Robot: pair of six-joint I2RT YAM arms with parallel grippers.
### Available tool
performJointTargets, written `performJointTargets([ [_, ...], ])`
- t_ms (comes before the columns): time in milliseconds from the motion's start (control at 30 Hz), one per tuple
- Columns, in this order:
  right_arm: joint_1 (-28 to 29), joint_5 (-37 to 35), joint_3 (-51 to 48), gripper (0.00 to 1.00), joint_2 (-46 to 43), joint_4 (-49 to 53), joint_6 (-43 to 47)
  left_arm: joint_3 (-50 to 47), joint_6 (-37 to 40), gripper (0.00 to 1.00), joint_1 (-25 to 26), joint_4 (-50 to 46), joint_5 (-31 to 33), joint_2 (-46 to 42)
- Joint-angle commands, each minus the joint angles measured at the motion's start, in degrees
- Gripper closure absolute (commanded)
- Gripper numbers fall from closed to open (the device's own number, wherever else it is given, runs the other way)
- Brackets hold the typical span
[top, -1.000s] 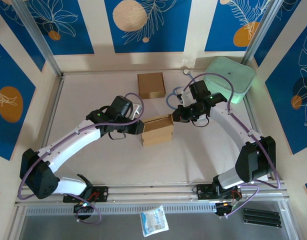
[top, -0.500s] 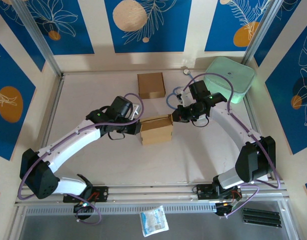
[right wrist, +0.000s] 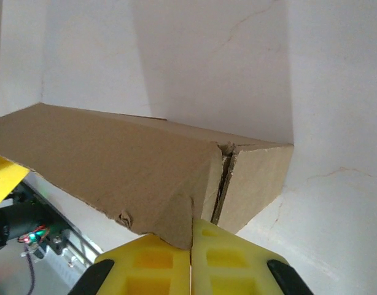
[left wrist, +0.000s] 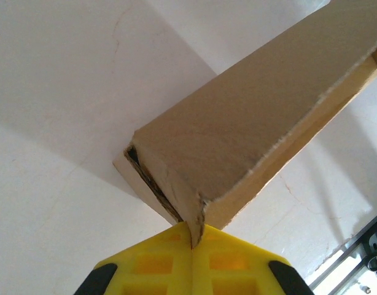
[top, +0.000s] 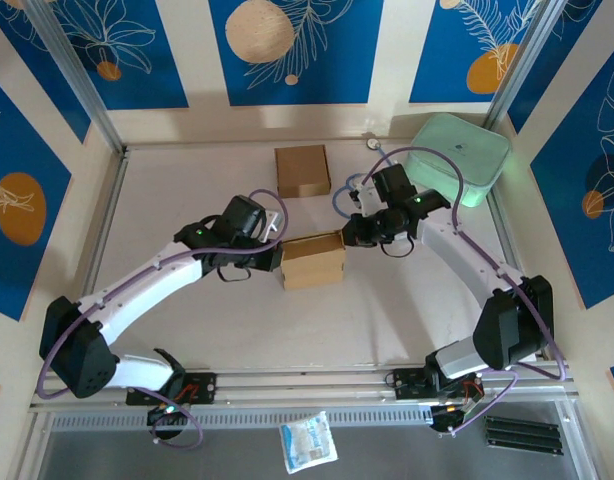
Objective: Fold the paper box
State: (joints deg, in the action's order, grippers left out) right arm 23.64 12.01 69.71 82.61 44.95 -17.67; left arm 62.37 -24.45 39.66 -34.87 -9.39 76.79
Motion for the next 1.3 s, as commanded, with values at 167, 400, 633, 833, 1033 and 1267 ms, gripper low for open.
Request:
performJointTargets([
  [167, 1.9, -3.8, -2.9, 0.91, -0.7, 4.3, -1.0, -1.4, -1.2, 0.71, 0.2, 0.0, -1.6, -1.4],
  [400, 2.1, -3.9, -2.5, 0.90, -0.7, 4.3, -0.9, -0.7, -4.6, 0.53, 0.1, 3.3, 2.9, -8.0],
  [633, 2.3, -4.0, -1.8, 0.88, -1.0, 4.5, -0.7, -1.6, -12.8, 0.39, -2.1, 7.7, 5.6, -7.6],
  [833, 2.4, -3.0, -0.8, 0.85, -1.1, 4.9, -0.6, -2.6, -16.5, 0.40, -3.5, 13.0, 1.0, -3.2],
  [1033, 2.1, -3.0, 0.6, 0.79, -2.1, 5.8, -0.8, -4.9, -17.0, 0.54, -3.6, 14.3, -1.1, -1.4],
  [1267, 1.1, -1.1, 3.1, 0.70, -4.6, 5.5, -2.2, -7.2, -17.0, 0.57, -3.8, 14.8, -1.0, -1.7],
])
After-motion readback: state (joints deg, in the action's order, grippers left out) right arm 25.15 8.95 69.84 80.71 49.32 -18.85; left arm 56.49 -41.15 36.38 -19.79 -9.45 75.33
